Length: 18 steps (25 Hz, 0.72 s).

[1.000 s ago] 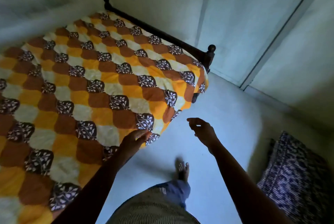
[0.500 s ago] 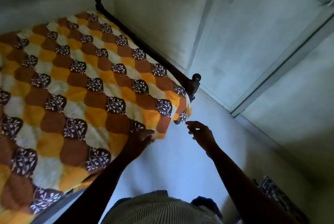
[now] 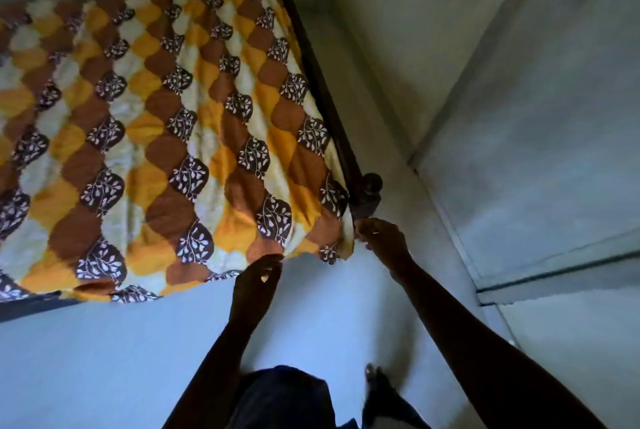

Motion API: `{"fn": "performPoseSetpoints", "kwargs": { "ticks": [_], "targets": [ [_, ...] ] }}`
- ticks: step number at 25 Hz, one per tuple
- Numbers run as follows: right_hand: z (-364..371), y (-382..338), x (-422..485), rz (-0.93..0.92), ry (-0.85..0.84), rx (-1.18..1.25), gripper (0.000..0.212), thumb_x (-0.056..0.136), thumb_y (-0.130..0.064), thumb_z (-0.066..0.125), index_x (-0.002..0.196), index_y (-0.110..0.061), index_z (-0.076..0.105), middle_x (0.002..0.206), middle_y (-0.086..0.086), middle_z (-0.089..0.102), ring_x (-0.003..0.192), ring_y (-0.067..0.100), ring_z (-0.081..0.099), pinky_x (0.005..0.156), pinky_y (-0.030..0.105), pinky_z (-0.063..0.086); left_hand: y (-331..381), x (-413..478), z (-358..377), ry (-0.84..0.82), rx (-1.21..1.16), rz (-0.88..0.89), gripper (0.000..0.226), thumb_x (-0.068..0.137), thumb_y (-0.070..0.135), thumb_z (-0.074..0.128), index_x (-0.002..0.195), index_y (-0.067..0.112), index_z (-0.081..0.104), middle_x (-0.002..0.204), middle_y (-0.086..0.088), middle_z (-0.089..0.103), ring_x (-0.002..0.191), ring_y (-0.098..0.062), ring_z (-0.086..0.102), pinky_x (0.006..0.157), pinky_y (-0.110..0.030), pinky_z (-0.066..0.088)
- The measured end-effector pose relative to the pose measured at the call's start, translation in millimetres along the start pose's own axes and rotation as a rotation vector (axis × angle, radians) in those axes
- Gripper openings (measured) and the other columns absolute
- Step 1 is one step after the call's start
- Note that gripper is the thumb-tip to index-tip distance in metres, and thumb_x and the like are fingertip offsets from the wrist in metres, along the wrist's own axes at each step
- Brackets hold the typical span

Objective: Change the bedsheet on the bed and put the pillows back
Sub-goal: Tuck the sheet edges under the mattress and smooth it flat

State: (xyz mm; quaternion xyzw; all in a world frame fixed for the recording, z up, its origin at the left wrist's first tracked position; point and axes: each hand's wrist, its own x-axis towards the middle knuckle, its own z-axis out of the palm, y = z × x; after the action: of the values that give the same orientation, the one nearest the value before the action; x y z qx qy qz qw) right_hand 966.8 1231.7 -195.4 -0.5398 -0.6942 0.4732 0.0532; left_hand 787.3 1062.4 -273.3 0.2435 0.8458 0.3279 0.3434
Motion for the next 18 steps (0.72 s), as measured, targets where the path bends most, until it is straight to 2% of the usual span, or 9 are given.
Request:
{"fn": "performPoseSetpoints", "kwargs": {
  "ticks": [2,4,5,7,9,11,13,15,18],
  "targets": [
    [-11,-2,24,-0.090,-0.059,-0.098,0.026,0.093,-0.027,0.054,0.110,-0.013,0.067,0.108,0.009,0.069,0.102,0.022,0.063,0.083,0.025,0.042,-8,21,18,0.047,0.015,-0.101,0.025,0.076,0.032,0.064,0.100,0.035,0.058,0.094,0.004,0.063,0.099,-0.018,0.065,0.068,-0.021,0.048],
    [-9,-12,60,-0.191,-0.133,-0.080,0.031,0.089,-0.022,0.061,0.114,-0.004,0.065,0.111,0.012,0.068,0.104,0.020,0.064,0.084,0.014,0.043,22,18,23,0.139,0.041,-0.085,0.019,0.082,0.028,0.067,0.099,0.033,0.061,0.088,0.012,0.062,0.087,-0.007,0.064,0.071,-0.017,0.046],
    [-2,-18,81,-0.223,-0.179,-0.076,0.035,0.089,-0.020,0.061,0.117,0.001,0.062,0.114,0.015,0.067,0.107,0.024,0.063,0.090,0.020,0.046,55,11,19,0.196,0.026,-0.063,0.014,0.085,0.025,0.065,0.098,0.030,0.064,0.088,0.013,0.064,0.080,-0.005,0.062,0.069,-0.015,0.044],
    [15,-35,125,-0.281,-0.234,-0.186,0.040,0.091,-0.022,0.059,0.121,0.003,0.057,0.116,0.020,0.064,0.108,0.032,0.062,0.093,0.036,0.049,73,31,22,0.314,0.003,0.046,0.012,0.086,0.023,0.064,0.098,0.025,0.067,0.088,0.005,0.068,0.074,-0.009,0.062,0.065,-0.017,0.041],
    [34,-46,168,-0.307,-0.212,-0.342,0.043,0.092,-0.030,0.056,0.122,0.001,0.055,0.118,0.020,0.062,0.110,0.033,0.058,0.092,0.035,0.045,70,83,28,0.372,-0.002,0.068,0.014,0.086,0.026,0.065,0.098,0.020,0.068,0.089,0.000,0.071,0.075,-0.011,0.063,0.064,-0.020,0.040],
    [53,-51,208,-0.292,-0.156,-0.461,0.042,0.095,-0.032,0.051,0.117,0.004,0.054,0.119,0.020,0.059,0.112,0.032,0.056,0.093,0.034,0.042,59,129,42,0.451,-0.030,0.061,0.026,0.085,0.029,0.066,0.102,0.010,0.068,0.090,-0.005,0.073,0.079,-0.014,0.065,0.068,-0.023,0.044],
    [71,-47,236,-0.270,-0.065,-0.527,0.039,0.097,-0.029,0.046,0.114,0.006,0.054,0.119,0.020,0.059,0.111,0.031,0.057,0.093,0.033,0.043,45,155,60,0.471,0.011,0.105,0.029,0.082,0.029,0.069,0.096,0.004,0.069,0.092,-0.011,0.072,0.084,-0.023,0.067,0.074,-0.030,0.048],
    [87,-37,256,-0.271,0.124,-0.537,0.034,0.097,-0.022,0.046,0.115,0.005,0.054,0.123,0.020,0.057,0.113,0.030,0.055,0.091,0.032,0.044,33,170,74,0.485,0.100,0.152,0.022,0.079,0.028,0.070,0.086,0.007,0.069,0.086,-0.014,0.071,0.083,-0.028,0.066,0.072,-0.034,0.048],
    [96,-31,275,-0.295,0.364,-0.473,0.029,0.095,-0.013,0.048,0.117,0.006,0.055,0.122,0.022,0.057,0.113,0.032,0.056,0.089,0.034,0.047,23,195,76,0.529,0.034,0.190,0.015,0.081,0.020,0.067,0.091,0.011,0.073,0.091,-0.014,0.072,0.088,-0.029,0.068,0.077,-0.034,0.051]
  ]
}}
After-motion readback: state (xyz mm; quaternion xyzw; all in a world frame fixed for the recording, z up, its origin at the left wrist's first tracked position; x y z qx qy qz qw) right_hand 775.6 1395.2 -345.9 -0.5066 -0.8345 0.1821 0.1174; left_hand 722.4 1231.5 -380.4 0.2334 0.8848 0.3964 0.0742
